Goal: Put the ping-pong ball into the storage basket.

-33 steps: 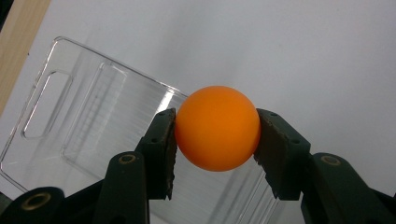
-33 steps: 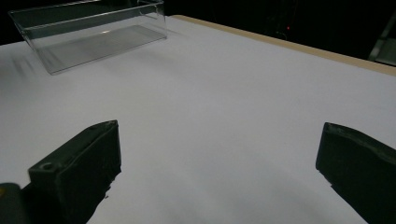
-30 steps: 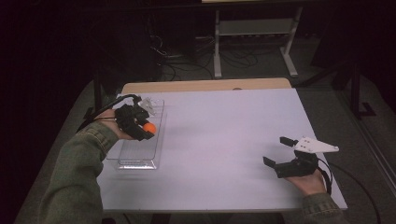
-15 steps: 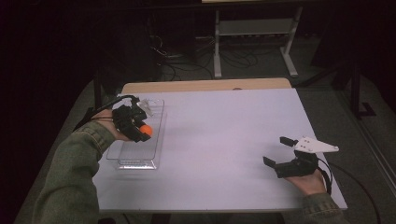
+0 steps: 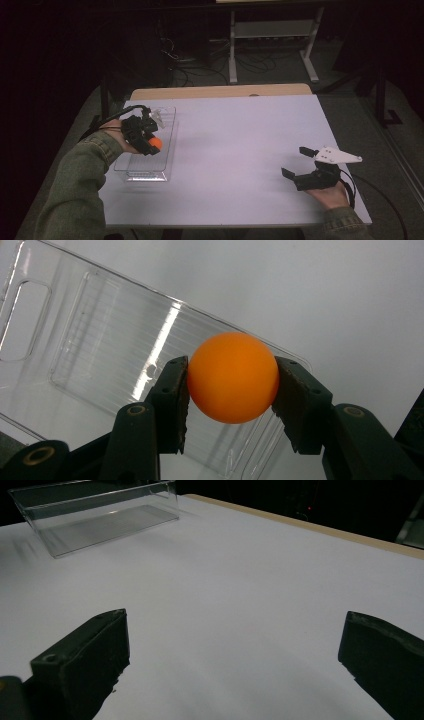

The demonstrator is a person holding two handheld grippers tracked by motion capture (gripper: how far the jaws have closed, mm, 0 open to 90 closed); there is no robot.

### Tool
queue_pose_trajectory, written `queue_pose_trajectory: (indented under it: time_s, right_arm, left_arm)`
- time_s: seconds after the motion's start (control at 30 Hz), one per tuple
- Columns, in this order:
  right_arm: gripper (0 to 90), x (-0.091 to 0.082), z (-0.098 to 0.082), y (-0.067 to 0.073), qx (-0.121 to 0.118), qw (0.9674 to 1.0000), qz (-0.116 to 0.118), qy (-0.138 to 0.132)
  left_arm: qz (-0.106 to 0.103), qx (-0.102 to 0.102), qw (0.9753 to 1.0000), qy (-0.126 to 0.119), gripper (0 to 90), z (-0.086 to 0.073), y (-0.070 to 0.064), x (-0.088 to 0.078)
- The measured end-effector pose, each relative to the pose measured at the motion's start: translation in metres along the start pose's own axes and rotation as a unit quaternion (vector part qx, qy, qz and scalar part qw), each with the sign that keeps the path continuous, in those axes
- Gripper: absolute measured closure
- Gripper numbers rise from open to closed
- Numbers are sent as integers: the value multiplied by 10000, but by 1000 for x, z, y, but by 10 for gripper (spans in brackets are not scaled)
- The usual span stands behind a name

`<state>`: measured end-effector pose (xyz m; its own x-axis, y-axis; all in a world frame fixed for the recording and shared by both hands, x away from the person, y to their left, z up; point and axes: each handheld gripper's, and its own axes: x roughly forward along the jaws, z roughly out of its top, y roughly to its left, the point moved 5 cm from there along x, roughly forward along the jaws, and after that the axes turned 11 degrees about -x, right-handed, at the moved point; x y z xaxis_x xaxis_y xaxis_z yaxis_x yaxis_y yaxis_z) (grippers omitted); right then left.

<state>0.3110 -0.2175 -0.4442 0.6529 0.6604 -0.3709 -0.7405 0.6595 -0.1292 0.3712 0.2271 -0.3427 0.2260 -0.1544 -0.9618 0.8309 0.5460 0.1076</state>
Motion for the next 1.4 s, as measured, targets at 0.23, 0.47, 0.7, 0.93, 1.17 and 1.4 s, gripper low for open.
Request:
queue_pose_trajectory:
  time_s: [0.23,0.47,0.7,0.93,1.17,1.4]
  right_arm:
    - [0,-1,1,0,18,10000,-19,-50]
    - [0,-1,1,-1,7,10000,-40,-56]
    - [0,-1,1,-1,7,10000,-47,-50]
    - [0,-1,1,-1,6,10000,-46,-42]
    - [0,-1,0,-1,0,10000,-38,-33]
    - [0,-1,0,-1,0,10000,-40,-28]
  left_arm:
    - [-46,0,9999,92,508,-3,-2,8]
    - [-63,47,9999,120,508,-5,-5,13]
    - [-100,35,9998,184,508,-7,-6,21]
    - [-122,-21,9997,196,508,-10,-6,30]
    - [-170,-37,9997,198,508,-12,-6,37]
    - [-200,-71,9996,209,508,-12,-5,43]
